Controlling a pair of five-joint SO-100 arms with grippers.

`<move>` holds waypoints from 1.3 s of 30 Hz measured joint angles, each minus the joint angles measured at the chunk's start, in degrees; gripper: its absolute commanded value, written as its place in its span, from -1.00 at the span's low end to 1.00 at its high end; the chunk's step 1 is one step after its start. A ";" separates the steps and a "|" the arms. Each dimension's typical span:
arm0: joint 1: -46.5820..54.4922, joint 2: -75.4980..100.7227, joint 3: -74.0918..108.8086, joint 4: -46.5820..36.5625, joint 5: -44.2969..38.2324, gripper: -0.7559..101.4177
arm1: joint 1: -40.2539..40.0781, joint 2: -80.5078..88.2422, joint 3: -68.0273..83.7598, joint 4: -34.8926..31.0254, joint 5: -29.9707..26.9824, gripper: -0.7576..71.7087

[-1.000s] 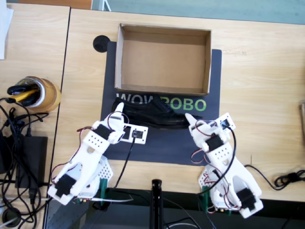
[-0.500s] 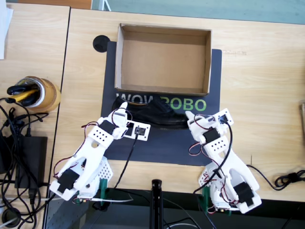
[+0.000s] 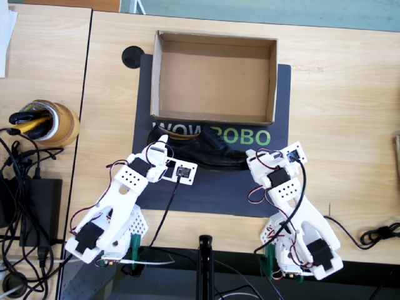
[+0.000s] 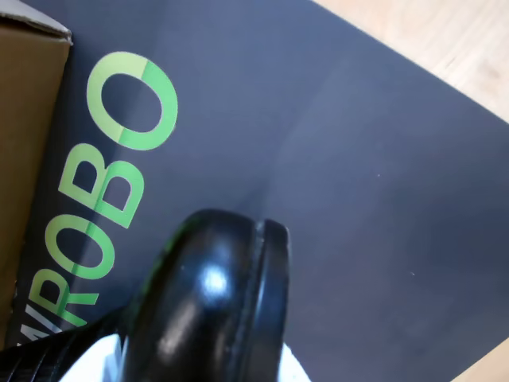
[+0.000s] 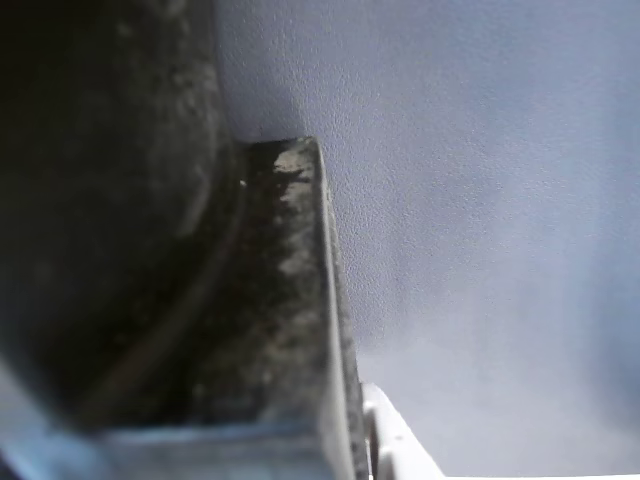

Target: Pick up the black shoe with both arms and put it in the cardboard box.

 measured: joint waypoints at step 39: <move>-13.71 -4.31 -13.27 -30.94 12.48 -0.98 | 11.78 -8.96 -24.87 -15.38 -1.58 -0.98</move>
